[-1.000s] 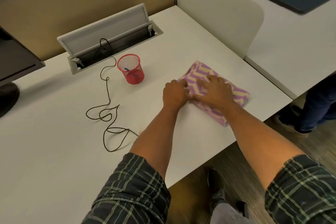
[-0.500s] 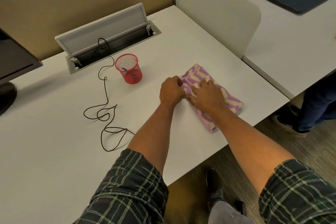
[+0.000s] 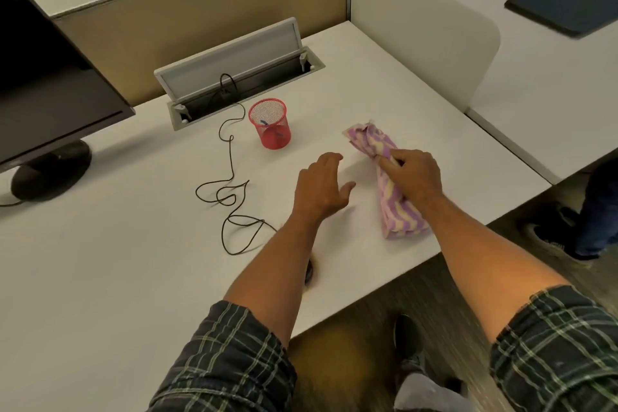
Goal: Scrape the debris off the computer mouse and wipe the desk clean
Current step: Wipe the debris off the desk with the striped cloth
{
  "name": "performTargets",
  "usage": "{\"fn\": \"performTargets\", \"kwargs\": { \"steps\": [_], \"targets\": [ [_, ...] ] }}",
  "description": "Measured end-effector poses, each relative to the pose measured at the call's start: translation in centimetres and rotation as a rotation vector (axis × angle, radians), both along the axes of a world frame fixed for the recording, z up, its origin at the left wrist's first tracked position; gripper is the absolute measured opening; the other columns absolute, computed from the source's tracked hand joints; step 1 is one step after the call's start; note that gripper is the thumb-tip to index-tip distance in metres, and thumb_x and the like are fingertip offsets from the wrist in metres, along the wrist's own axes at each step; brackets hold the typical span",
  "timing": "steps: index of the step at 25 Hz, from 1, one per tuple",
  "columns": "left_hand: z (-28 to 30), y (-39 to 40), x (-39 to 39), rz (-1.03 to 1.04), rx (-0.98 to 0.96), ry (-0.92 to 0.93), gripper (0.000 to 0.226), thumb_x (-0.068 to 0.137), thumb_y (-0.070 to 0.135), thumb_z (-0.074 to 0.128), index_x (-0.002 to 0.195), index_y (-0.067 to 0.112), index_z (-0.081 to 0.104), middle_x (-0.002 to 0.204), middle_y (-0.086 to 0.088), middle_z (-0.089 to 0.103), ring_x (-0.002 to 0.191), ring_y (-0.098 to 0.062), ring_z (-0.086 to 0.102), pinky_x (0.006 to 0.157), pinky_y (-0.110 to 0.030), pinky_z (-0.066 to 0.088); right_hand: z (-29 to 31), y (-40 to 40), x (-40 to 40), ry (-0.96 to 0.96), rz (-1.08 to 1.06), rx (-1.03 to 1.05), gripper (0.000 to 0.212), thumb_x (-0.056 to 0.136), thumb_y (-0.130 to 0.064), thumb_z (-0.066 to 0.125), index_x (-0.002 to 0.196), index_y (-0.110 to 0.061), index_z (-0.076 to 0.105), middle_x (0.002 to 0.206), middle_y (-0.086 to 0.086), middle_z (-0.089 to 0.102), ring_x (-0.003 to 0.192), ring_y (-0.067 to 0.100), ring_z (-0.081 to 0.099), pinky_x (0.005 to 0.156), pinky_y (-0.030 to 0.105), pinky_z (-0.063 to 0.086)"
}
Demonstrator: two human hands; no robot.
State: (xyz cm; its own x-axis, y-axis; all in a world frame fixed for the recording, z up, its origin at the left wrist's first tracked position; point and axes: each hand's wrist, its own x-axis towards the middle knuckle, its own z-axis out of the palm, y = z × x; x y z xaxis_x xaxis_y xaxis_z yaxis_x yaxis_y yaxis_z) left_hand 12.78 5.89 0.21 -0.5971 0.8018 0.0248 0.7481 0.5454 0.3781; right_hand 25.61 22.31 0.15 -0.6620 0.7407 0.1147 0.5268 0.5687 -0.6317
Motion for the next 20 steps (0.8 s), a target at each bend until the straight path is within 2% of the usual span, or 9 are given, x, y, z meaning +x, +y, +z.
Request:
{"fn": "performTargets", "kwargs": {
  "steps": [4,6,10,15,20],
  "targets": [
    [0.8,-4.5,0.3,-0.025,-0.116,0.08,0.082,0.086,0.069,0.056,0.148,0.019,0.04,0.152,-0.002,0.045,0.132,-0.026,0.047,0.107,-0.045,0.033,0.8,-1.5,0.8,0.074,0.071,0.025,0.043,0.089,-0.049,0.062,0.064,-0.014,0.059,0.053,-0.002,0.056,0.052,0.018,0.051,0.05,0.032,0.039],
    [1.1,-7.1,0.6,0.0,-0.131,0.091,0.089,0.082,0.077,0.054,0.148,0.018,0.041,0.15,-0.002,0.047,0.133,-0.026,0.046,0.108,-0.044,0.031,0.8,-2.6,0.7,0.038,0.125,0.099,0.042,0.089,-0.053,0.06,0.07,-0.016,0.066,0.059,-0.004,0.061,0.057,0.017,0.057,0.053,0.032,0.045],
    [1.3,-12.2,1.6,0.049,-0.15,0.089,0.104,0.071,0.09,0.049,0.146,0.019,0.044,0.146,-0.004,0.05,0.131,-0.026,0.047,0.106,-0.045,0.031,0.2,-5.1,0.3,-0.049,0.196,0.205,0.04,0.087,-0.055,0.058,0.076,-0.018,0.067,0.077,-0.005,0.067,0.071,0.019,0.061,0.061,0.033,0.051],
    [0.8,-16.2,1.8,-0.003,-0.229,0.054,0.113,0.056,0.099,0.049,0.148,0.034,0.039,0.142,-0.001,0.047,0.129,-0.025,0.043,0.104,-0.048,0.031,-0.4,-7.2,-0.2,-0.139,0.229,0.222,0.038,0.086,-0.054,0.059,0.068,-0.021,0.059,0.076,-0.008,0.058,0.072,0.019,0.058,0.059,0.029,0.041],
    [0.1,-17.2,1.9,-0.083,-0.33,0.058,0.116,0.051,0.1,0.053,0.146,0.035,0.039,0.134,0.0,0.051,0.125,-0.026,0.044,0.104,-0.047,0.032,-1.0,-7.6,-0.2,-0.172,0.25,0.237,0.034,0.088,-0.055,0.059,0.086,-0.024,0.074,0.09,-0.006,0.066,0.082,0.021,0.062,0.064,0.029,0.042]
  ]
}}
